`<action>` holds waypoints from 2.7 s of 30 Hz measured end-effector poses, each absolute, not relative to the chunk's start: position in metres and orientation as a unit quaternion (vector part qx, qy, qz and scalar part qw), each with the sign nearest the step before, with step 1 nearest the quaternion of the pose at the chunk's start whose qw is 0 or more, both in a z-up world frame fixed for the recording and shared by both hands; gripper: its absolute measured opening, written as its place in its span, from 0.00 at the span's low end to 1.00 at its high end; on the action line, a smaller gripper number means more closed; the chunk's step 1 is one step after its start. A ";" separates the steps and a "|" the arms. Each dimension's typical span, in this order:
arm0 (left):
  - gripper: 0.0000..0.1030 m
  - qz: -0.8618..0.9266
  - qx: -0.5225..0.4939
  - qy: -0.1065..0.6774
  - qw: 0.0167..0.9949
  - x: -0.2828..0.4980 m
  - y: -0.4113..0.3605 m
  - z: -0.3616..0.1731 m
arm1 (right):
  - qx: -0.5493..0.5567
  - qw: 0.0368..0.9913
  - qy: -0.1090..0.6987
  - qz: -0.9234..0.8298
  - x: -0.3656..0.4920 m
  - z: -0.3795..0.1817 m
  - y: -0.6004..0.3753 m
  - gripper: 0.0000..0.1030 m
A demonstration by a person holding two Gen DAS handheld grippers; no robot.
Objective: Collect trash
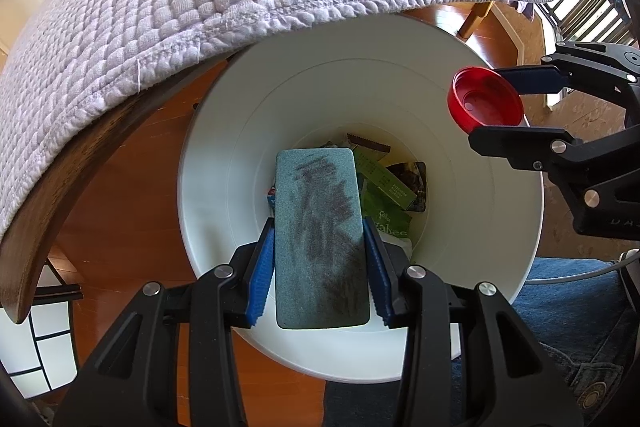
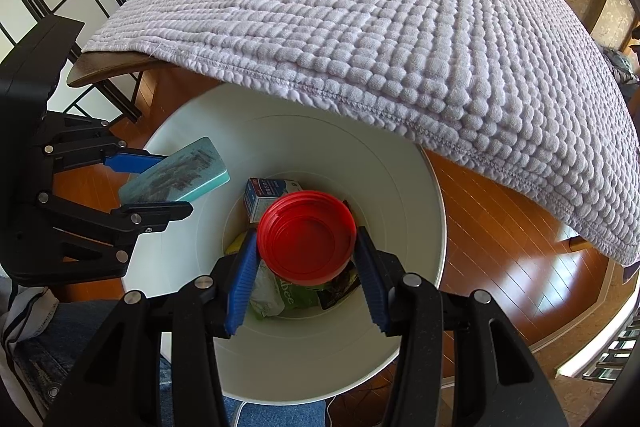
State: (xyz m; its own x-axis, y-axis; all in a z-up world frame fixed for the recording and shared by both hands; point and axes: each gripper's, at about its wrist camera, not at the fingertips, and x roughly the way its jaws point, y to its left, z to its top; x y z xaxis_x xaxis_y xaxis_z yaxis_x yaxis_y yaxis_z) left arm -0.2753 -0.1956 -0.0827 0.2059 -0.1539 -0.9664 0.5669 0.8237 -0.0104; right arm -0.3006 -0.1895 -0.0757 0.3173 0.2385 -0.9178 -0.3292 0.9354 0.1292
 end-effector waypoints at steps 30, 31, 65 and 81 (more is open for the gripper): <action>0.55 -0.210 0.111 0.480 0.845 -0.216 -0.161 0.037 | -0.047 0.877 0.453 0.151 -0.264 0.052 -0.260 0.62; 0.55 -0.204 0.109 0.476 0.848 -0.210 -0.158 0.041 | -0.047 0.881 0.448 0.147 -0.261 0.058 -0.263 0.62; 0.60 0.037 -0.004 0.452 0.891 -0.010 -0.010 -0.001 | 0.018 0.897 0.440 -0.035 -0.041 -0.010 -0.402 0.72; 0.99 0.059 -0.023 0.459 0.886 -0.009 0.001 -0.008 | 0.010 0.890 0.455 -0.026 -0.039 -0.015 -0.400 0.96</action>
State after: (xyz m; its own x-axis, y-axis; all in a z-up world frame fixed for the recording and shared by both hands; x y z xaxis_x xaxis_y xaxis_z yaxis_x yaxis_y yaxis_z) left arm -0.0088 0.0014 -0.0081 0.5707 0.0843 -0.8168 -0.1264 0.9919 0.0141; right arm -0.0387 -0.4003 -0.0150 0.5853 -0.0375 -0.8099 0.0552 0.9985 -0.0064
